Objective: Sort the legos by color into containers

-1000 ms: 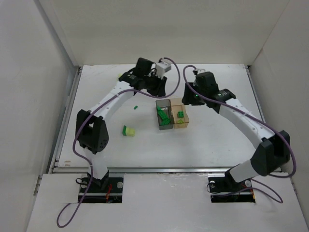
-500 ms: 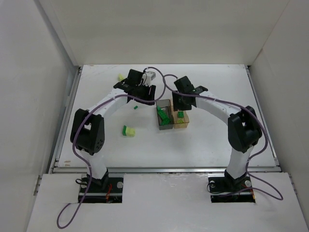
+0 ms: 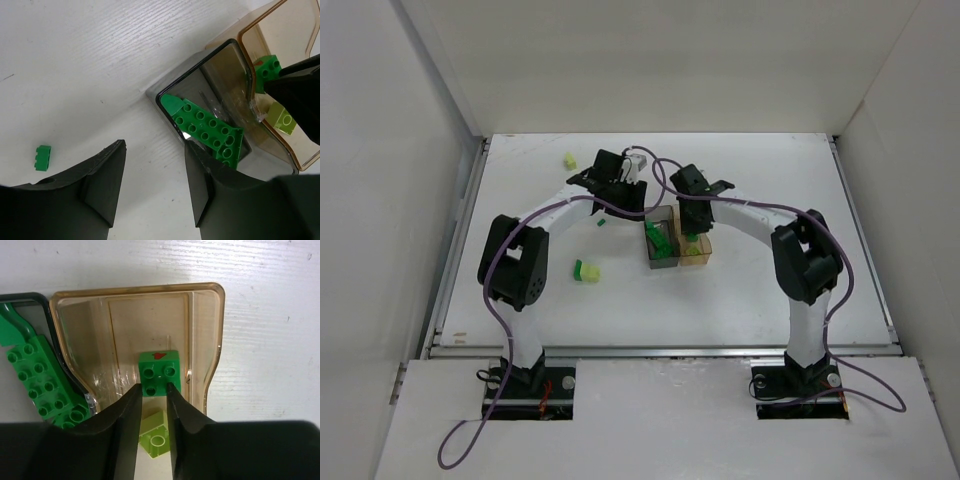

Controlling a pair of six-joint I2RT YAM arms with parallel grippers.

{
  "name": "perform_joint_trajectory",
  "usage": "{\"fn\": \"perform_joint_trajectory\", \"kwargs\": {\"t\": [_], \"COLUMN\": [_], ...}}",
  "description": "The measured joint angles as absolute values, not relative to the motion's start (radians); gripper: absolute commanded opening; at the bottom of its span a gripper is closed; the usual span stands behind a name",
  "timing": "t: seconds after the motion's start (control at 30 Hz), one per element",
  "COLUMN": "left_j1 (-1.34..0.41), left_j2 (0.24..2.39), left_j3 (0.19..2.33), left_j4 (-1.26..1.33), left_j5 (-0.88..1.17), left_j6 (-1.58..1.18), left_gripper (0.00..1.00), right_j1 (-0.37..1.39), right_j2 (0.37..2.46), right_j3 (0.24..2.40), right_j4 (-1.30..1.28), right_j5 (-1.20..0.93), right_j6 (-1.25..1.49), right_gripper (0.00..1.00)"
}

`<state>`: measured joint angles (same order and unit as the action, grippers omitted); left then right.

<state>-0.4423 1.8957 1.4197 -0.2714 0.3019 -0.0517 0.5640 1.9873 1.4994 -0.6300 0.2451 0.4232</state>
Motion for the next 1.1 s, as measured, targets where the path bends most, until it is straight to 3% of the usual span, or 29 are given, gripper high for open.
{"fn": "perform_joint_trajectory", "kwargs": {"t": [0.17, 0.53, 0.73, 1.1], "left_j1": [-0.445, -0.449, -0.449, -0.449], "left_j2": [1.896, 1.896, 1.896, 1.896], "left_j3": [1.420, 1.420, 1.420, 1.420], "left_j4": [-0.265, -0.260, -0.259, -0.259], "left_j5": [0.297, 0.283, 0.280, 0.280], "left_j6": [-0.055, -0.064, -0.067, -0.067], "left_gripper": [0.47, 0.47, 0.47, 0.47], "right_j1": [0.565, 0.591, 0.602, 0.603], "right_j2": [1.991, 2.004, 2.004, 2.004], "right_j3": [1.503, 1.510, 1.510, 1.510], "right_j4": [-0.612, -0.602, -0.601, -0.603], "right_j5": [0.246, 0.263, 0.271, 0.261], "right_j6": [0.416, 0.406, 0.393, 0.385], "right_gripper": [0.07, 0.13, 0.22, 0.25]}}
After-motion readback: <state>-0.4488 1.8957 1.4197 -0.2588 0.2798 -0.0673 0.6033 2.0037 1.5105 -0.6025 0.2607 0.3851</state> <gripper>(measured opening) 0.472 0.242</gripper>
